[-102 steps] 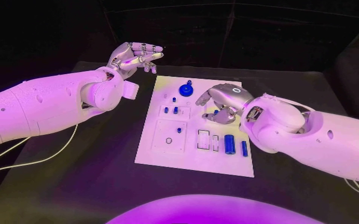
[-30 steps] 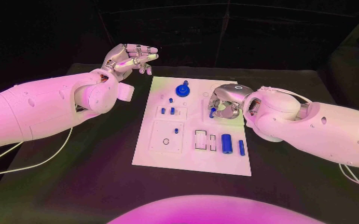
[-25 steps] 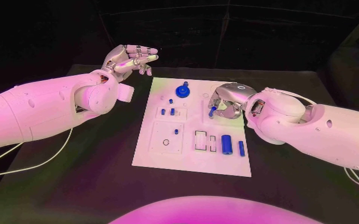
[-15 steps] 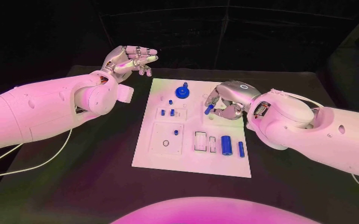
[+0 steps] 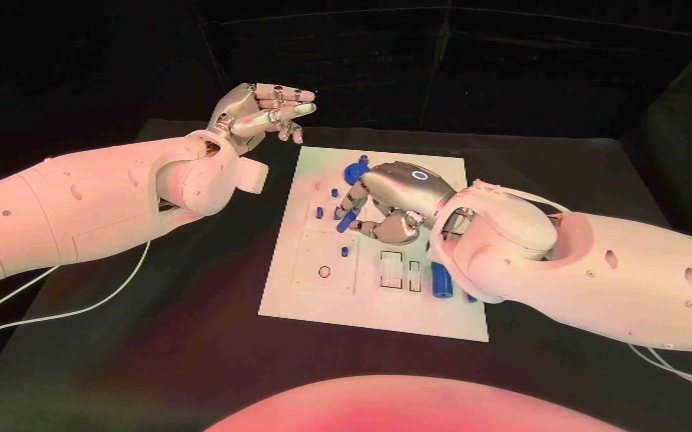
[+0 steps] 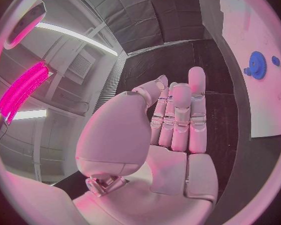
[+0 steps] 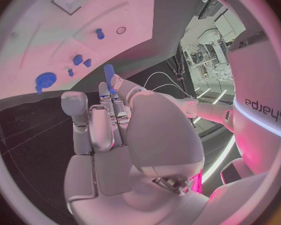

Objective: Assemble the parts on the task board

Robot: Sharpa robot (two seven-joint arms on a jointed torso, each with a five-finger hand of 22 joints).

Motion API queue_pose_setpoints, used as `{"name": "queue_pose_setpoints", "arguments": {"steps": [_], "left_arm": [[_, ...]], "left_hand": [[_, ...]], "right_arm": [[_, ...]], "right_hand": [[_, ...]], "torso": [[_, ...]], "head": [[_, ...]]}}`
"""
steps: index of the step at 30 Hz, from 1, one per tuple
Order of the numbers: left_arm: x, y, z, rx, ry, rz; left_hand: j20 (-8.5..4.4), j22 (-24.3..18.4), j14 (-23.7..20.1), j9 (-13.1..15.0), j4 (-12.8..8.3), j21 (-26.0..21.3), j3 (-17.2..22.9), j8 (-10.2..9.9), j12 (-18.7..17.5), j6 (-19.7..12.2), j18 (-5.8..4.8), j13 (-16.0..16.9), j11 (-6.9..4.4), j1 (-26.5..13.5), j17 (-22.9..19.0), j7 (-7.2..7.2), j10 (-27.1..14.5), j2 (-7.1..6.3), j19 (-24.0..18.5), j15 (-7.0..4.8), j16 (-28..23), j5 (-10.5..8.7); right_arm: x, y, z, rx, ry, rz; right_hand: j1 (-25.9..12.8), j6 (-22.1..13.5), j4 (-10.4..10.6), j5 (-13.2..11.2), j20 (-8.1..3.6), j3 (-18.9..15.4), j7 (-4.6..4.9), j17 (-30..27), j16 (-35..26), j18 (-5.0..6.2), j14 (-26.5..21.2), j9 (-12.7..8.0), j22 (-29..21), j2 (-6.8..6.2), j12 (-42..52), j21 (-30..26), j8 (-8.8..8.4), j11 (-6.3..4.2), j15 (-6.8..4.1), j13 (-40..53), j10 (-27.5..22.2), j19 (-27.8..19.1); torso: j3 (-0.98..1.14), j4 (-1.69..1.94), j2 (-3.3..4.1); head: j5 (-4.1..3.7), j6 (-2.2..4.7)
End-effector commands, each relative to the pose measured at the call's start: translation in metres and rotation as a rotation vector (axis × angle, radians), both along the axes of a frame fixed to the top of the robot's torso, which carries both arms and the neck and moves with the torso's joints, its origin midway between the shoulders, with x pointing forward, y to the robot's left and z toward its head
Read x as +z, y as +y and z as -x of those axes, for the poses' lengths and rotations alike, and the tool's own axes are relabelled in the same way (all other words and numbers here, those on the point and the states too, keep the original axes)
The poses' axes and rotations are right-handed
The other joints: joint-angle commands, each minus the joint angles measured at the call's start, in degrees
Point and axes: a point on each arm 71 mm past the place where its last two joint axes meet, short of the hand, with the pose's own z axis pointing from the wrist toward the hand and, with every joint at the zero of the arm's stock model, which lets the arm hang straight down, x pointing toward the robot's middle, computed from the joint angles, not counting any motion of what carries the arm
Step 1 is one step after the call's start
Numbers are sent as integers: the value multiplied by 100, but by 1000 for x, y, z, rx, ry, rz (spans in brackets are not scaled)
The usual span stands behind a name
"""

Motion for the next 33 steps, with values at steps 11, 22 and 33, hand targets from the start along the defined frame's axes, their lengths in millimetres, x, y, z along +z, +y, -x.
{"name": "queue_pose_setpoints", "arguments": {"steps": [11,22,33], "left_arm": [[1,-5,0,-22,-5,13],[1,-7,-1,-25,-2,13],[1,-5,0,-20,-2,11]], "left_hand": [[14,-7,-12,-8,-25,-35,-8,-6,-38,-14,80,-2,32,18,4,41,-22,25,3,14,-21,19],[14,-7,-12,-8,-25,-35,-8,-6,-38,-14,80,-2,32,18,4,41,-22,25,3,14,-21,19],[14,-7,-12,-8,-25,-35,-8,-6,-38,-14,80,-2,32,18,4,41,-22,25,3,14,-21,19]], "right_arm": [[-40,26,5,102,80,57],[-50,38,4,128,93,113],[-56,43,5,138,106,138]], "right_hand": [[-41,17,-10,-9,13,66,6,6,22,-90,156,-4,-20,-53,-61,27,-45,18,-19,3,28,-5],[-40,19,-15,-12,14,75,6,-10,15,-86,153,-4,-40,-50,-64,19,-47,19,-18,4,30,-18],[-59,24,-12,-17,17,76,9,-24,9,-84,150,-3,-53,-55,-70,15,-49,22,-16,5,32,-28]], "torso": [[2,-9,-5],[0,-8,-3],[-4,-6,-3]], "head": [[147,-79],[208,-108],[222,-131]]}}
